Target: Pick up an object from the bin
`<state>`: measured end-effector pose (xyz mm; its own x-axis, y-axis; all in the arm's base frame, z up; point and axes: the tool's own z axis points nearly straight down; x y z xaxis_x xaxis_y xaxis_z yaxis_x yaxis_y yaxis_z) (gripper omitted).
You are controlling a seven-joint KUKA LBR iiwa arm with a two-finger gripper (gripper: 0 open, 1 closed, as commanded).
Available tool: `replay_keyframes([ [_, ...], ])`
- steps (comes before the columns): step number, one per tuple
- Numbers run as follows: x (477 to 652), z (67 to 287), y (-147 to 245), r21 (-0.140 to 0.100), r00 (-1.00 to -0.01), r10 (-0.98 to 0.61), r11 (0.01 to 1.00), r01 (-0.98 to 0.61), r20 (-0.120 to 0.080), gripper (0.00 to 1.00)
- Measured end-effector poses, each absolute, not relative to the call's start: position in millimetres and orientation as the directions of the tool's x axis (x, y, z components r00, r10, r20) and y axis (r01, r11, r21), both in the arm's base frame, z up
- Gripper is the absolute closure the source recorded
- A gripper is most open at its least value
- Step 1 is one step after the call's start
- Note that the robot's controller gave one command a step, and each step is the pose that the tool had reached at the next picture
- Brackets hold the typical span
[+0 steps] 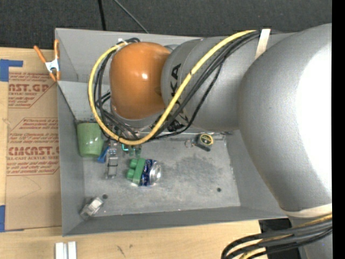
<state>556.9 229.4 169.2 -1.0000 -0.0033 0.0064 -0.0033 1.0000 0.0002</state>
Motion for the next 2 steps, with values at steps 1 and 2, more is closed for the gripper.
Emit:
replay_keyframes([
  [1,568.1,78.2,173.8,-0.003,-1.0,-0.005,1.0,-0.005,0.006,0.0],
  [2,566.3,76.7,119.1,-0.002,-0.998,0.057,0.998,0.057,0.001,0.0],
])
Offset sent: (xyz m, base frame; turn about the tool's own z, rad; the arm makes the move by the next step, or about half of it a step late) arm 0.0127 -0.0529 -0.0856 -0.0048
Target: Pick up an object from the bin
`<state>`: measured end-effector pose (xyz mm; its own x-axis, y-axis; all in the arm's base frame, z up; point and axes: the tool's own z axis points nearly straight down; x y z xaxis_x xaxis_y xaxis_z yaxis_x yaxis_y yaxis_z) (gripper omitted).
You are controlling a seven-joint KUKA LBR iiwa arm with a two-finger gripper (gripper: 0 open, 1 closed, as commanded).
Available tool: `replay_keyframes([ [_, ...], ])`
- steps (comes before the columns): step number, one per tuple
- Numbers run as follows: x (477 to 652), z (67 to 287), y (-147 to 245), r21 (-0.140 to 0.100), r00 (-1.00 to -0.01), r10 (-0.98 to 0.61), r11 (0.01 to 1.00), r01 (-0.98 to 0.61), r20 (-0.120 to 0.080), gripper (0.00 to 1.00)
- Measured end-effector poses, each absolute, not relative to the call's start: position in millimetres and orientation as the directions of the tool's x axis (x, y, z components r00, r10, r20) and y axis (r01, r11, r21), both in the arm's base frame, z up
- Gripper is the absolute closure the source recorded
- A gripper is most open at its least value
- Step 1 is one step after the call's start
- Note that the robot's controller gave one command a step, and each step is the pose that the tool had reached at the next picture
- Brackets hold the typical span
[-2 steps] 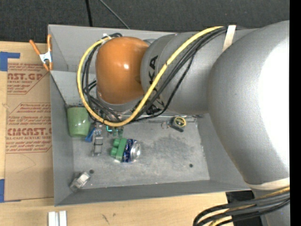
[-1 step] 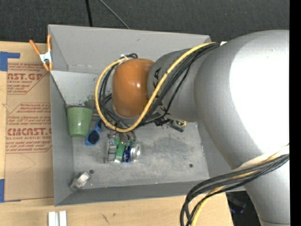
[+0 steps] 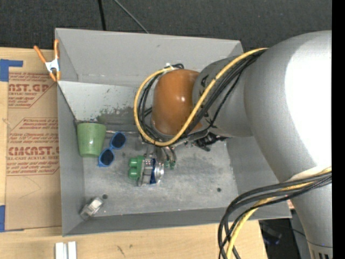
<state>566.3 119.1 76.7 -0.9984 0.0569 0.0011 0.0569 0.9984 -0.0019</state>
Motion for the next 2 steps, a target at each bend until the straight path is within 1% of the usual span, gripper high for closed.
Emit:
replay_keyframes([
  [1,566.8,77.9,122.6,0.001,-0.999,0.052,0.999,0.052,-0.001,1.0],
  [2,571.3,225.1,115.3,0.003,-0.999,0.05,0.999,0.05,-0.011,1.0],
])
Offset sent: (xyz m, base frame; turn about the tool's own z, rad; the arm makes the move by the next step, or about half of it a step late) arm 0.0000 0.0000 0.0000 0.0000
